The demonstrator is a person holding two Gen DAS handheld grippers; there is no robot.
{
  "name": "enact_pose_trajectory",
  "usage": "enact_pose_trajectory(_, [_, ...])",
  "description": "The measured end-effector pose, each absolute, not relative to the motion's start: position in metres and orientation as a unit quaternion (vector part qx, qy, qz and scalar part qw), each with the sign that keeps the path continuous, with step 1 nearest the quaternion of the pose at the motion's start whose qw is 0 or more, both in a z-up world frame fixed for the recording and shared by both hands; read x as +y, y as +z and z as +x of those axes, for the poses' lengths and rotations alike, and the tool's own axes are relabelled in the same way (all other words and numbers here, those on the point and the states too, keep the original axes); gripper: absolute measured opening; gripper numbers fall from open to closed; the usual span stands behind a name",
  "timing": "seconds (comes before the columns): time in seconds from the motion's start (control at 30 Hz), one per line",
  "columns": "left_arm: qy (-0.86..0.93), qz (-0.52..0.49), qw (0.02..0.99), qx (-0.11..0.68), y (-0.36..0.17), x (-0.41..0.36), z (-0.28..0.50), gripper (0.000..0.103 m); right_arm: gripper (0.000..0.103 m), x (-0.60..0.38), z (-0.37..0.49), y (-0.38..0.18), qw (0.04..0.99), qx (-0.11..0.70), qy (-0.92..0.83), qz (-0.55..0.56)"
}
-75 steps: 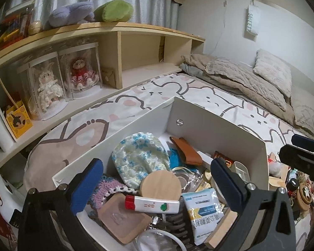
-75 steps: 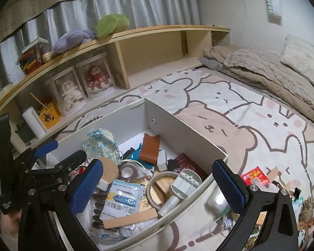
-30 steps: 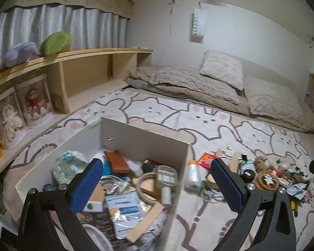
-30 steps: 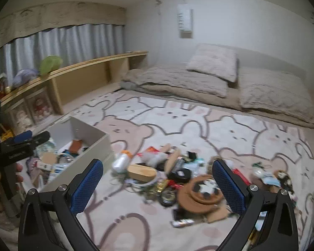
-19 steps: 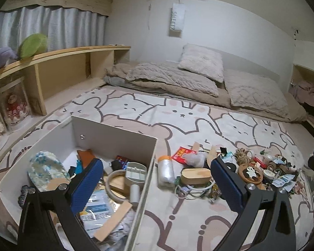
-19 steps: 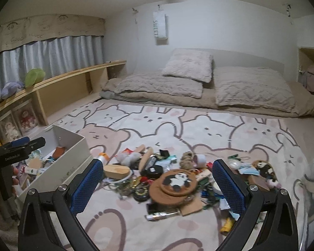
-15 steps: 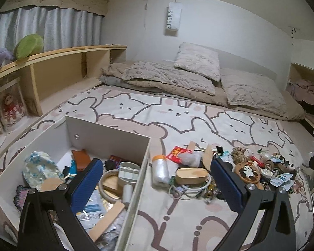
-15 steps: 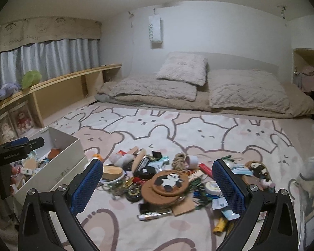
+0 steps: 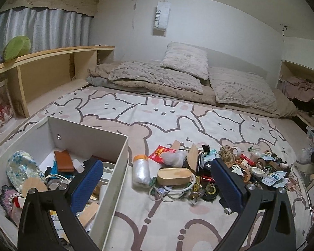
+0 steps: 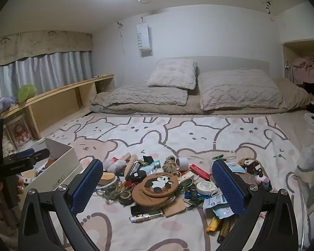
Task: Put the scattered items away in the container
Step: 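Move both open tools back over the scattered pile on the sheet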
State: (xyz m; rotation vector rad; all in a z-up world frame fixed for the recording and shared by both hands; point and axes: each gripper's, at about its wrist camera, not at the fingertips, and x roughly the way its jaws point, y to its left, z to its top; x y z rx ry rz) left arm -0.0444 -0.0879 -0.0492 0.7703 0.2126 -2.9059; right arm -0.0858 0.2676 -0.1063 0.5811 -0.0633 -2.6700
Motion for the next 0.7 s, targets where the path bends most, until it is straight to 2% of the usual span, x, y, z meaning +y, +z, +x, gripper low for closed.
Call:
enact_pose_trajectory(0.4, [-0.960, 0.261, 0.047, 0.085, -0.063, -0.081, -0.056, 0.103, 0.103, 0.268, -0.092, -0.122, 0.202, -0.012, -0.955, 0.215])
enact_pose_trajectory(0.7, [-0.955, 0.280, 0.027, 0.093, -0.080, -0.072, -0.067, 0.103, 0.103, 0.263, -0.107, -0.154, 0.209, 0.005, -0.948, 0.239])
